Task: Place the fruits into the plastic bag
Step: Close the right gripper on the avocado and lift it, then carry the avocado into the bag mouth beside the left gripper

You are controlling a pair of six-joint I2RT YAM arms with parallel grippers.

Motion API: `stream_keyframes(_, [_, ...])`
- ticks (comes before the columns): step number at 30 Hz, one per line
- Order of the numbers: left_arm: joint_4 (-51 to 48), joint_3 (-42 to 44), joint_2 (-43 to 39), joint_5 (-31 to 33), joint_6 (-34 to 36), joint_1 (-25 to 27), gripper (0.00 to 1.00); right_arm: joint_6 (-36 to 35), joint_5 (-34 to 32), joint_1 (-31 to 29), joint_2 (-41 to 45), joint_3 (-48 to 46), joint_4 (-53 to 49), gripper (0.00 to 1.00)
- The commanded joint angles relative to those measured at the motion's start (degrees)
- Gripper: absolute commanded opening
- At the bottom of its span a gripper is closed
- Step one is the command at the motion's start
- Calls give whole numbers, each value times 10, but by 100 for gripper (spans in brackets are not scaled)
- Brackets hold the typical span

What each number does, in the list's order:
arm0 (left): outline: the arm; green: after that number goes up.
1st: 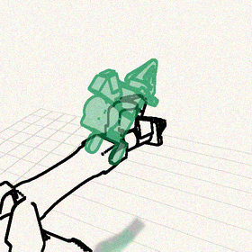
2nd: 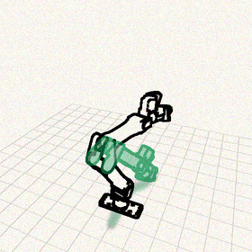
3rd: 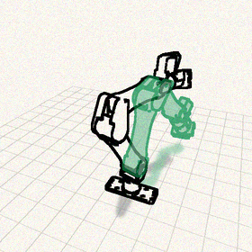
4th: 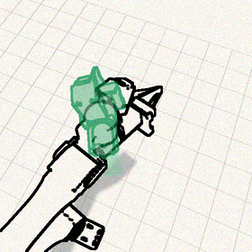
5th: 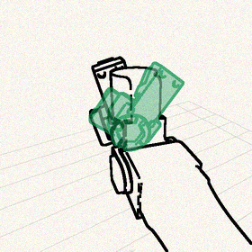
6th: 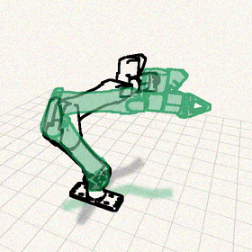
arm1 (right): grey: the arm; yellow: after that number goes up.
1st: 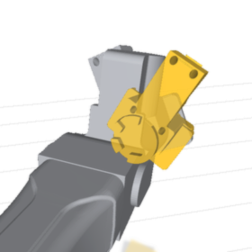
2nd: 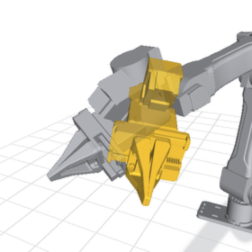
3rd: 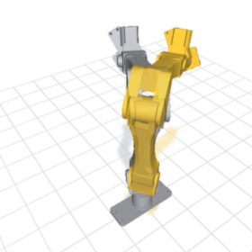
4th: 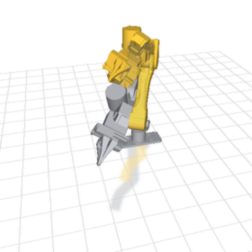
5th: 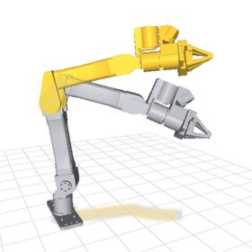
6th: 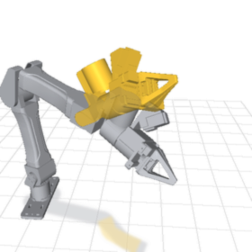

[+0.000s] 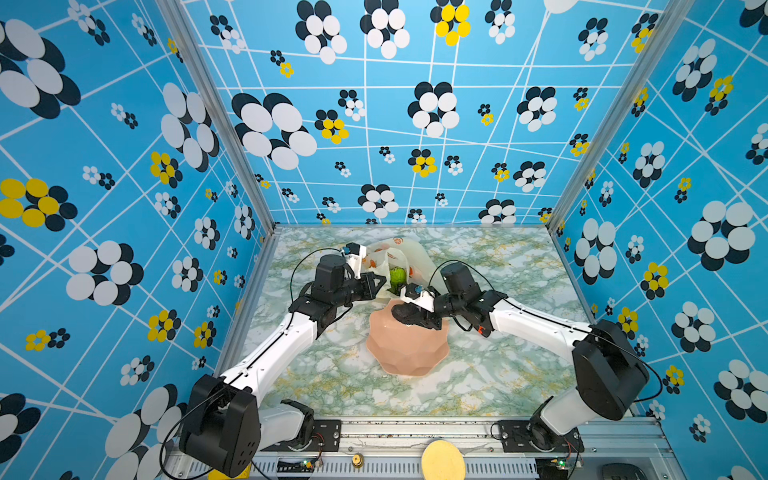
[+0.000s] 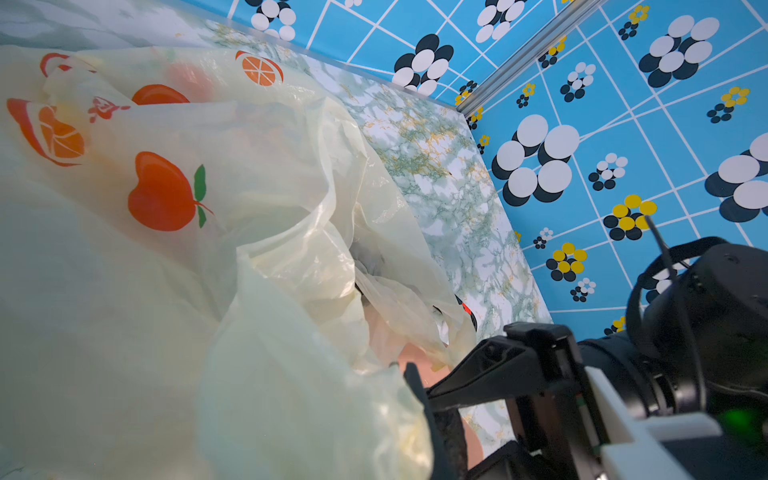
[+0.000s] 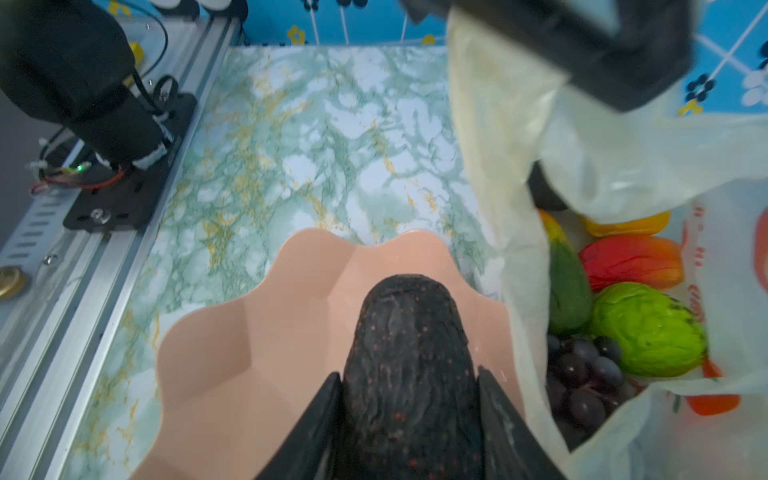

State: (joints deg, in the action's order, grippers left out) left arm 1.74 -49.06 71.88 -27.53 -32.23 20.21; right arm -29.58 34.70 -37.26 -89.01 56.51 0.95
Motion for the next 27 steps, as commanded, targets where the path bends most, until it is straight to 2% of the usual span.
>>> stream_keyframes(1, [17,0,11,-11,-11,-5,0,147,49,26,33,-26,162,39])
stream_keyframes(5, [27,0,22,-16,-20,-5,0,261,41,58,48,-45,281,38])
stream_keyframes(11, [31,1,24,-17,-21,-5,0,428,-37,98,16,-52,394,37])
stream_keyframes(15, [29,2,24,-17,-21,-5,0,507,-68,105,-29,-29,403,33])
stream_keyframes(20, [27,-1,26,-18,-21,-5,0,604,-72,106,-94,16,425,30])
stream_keyframes(27, [18,-5,22,-18,-15,-5,0,653,-59,106,-149,66,379,27])
